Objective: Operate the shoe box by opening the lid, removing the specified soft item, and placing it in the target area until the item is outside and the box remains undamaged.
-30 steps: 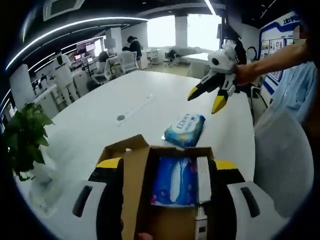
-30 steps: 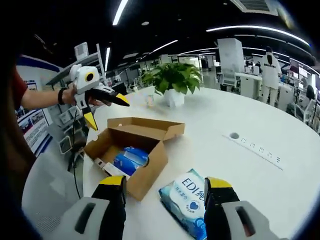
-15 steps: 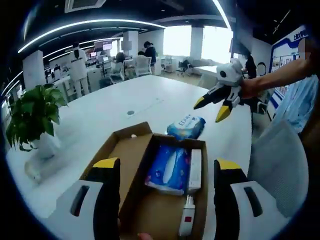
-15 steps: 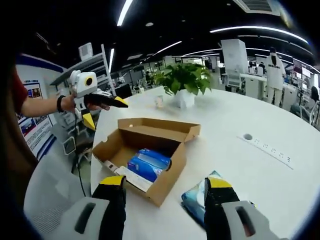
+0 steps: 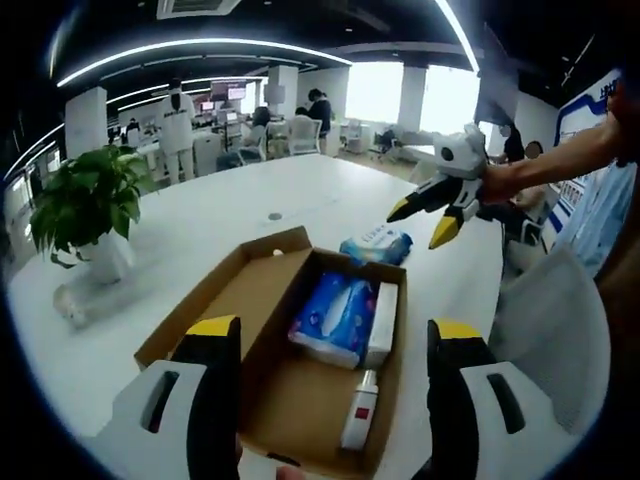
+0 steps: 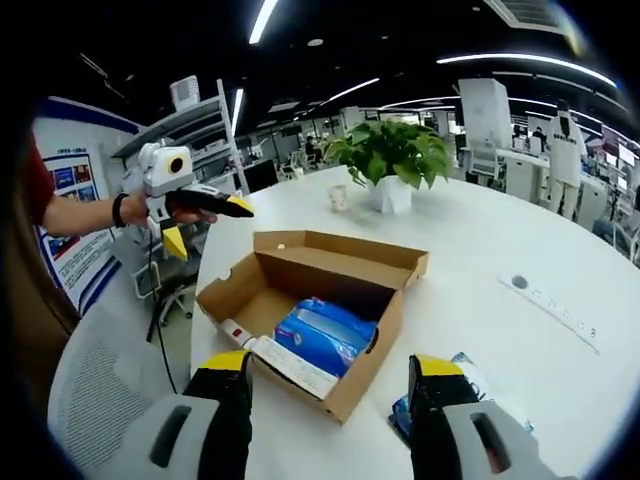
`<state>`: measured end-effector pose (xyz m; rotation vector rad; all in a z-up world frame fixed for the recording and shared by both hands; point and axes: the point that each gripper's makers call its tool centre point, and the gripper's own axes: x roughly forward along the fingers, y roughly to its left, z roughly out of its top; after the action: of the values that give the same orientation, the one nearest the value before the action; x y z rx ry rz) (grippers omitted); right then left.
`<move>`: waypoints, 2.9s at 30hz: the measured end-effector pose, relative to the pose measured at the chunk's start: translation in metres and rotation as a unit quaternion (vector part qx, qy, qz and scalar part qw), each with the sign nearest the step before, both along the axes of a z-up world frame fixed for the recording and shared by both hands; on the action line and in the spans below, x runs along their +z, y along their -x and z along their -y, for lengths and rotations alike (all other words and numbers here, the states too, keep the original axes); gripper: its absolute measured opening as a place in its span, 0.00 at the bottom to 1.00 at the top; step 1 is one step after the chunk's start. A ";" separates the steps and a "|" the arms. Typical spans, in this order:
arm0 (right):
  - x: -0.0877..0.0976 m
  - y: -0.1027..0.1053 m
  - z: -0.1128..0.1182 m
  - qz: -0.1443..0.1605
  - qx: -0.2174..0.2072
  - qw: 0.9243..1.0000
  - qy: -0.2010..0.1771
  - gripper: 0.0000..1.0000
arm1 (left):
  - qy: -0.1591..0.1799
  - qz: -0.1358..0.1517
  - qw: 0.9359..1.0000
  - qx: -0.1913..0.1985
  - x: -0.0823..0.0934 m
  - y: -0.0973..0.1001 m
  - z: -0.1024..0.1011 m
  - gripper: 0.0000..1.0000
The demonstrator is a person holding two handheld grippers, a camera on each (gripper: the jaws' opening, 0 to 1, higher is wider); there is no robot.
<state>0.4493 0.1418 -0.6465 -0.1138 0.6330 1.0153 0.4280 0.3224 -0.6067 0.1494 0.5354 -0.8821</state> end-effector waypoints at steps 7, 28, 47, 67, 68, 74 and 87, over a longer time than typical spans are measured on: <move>-0.003 -0.006 -0.020 0.009 0.039 0.999 0.029 0.61 | 0.005 0.000 1.000 0.010 -0.001 0.008 -0.005 0.75; -0.023 -0.022 -0.070 0.018 0.135 0.986 0.093 0.60 | 0.016 -0.009 0.999 0.041 -0.009 0.023 -0.027 0.75; -0.048 -0.034 -0.085 0.041 0.227 0.955 0.187 0.61 | 0.012 -0.010 0.999 0.039 -0.008 0.030 -0.035 0.75; -0.092 -0.046 -0.092 0.064 0.336 0.894 0.289 0.62 | -0.003 -0.015 0.999 0.028 -0.018 0.041 -0.035 0.74; -0.094 -0.045 -0.092 0.062 0.340 0.892 0.291 0.62 | -0.003 -0.016 0.999 0.027 -0.018 0.042 -0.035 0.74; -0.112 -0.042 -0.094 0.065 0.377 0.866 0.321 0.63 | -0.006 -0.016 1.000 0.024 -0.020 0.047 -0.036 0.74; -0.137 -0.037 -0.098 0.054 0.414 0.839 0.350 0.63 | -0.005 -0.022 0.999 0.032 -0.025 0.051 -0.041 0.75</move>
<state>0.4861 0.2399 -0.7839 -1.1703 0.8507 1.5409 0.3770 0.3633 -0.6319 0.1210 0.5831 -0.8211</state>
